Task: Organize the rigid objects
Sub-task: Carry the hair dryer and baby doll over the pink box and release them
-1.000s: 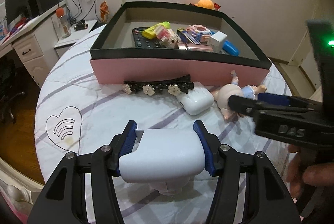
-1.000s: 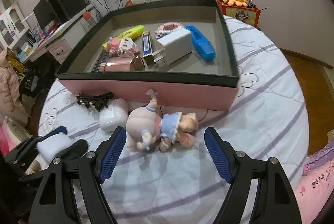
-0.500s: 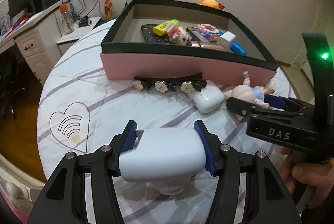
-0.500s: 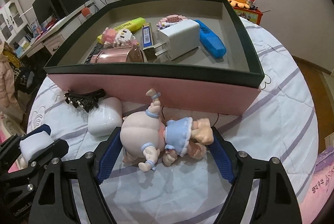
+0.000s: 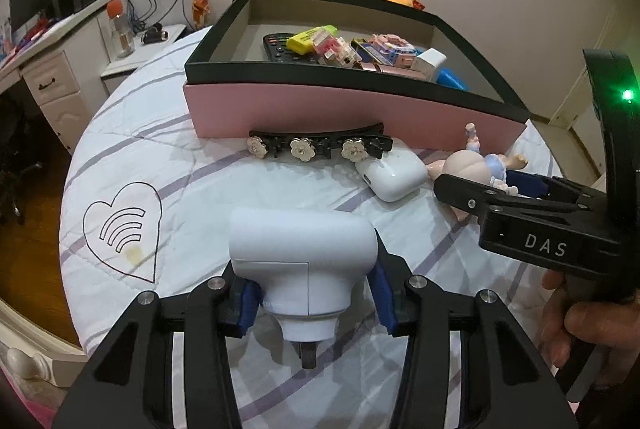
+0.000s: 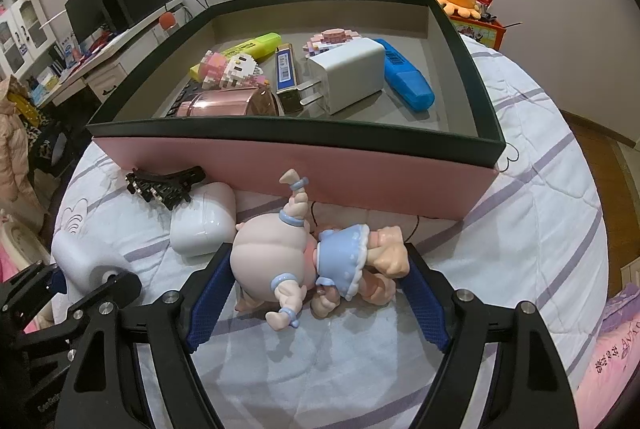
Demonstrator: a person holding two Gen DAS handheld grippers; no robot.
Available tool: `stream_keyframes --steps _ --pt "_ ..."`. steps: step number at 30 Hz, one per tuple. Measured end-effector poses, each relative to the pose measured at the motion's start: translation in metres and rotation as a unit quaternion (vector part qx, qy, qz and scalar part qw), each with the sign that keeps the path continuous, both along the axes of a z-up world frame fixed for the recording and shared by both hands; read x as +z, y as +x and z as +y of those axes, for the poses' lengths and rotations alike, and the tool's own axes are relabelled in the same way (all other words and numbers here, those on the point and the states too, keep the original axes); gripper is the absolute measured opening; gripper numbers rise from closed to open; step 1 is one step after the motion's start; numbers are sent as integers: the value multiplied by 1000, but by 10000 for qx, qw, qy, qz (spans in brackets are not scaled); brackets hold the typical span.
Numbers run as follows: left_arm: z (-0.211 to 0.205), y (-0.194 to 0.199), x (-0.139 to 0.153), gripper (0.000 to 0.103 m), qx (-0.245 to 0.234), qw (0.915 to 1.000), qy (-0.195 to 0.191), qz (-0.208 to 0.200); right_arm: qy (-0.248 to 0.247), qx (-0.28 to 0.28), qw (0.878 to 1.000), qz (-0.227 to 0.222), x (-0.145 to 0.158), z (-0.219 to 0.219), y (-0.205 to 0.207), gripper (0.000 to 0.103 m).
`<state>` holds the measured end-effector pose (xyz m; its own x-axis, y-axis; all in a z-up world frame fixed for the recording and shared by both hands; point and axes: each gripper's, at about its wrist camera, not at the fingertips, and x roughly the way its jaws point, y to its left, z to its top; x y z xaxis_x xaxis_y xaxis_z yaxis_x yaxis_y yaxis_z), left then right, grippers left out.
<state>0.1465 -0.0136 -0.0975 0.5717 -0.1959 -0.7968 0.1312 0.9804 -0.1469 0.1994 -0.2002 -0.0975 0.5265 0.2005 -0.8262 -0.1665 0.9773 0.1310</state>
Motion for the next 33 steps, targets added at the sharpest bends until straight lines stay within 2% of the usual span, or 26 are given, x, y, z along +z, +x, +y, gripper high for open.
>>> stream_keyframes --steps 7,12,17,21,26,33 --pt "0 -1 15 47 13 9999 2 -157 157 -23 9999 -27 9 -9 -8 80" --pt "1 5 34 47 4 9994 10 -341 265 -10 9994 -226 34 -18 -18 80" --pt "4 29 62 47 5 9979 106 -637 366 43 9976 -585 70 -24 -16 80" --pt "7 58 82 47 31 9962 179 -854 265 49 9956 -897 95 -24 5 80" --pt "10 103 93 47 25 9961 113 -870 157 72 9939 -1094 113 -16 38 81" --pt "-7 162 83 47 -90 9976 162 -670 108 41 9960 -888 102 -9 93 81"
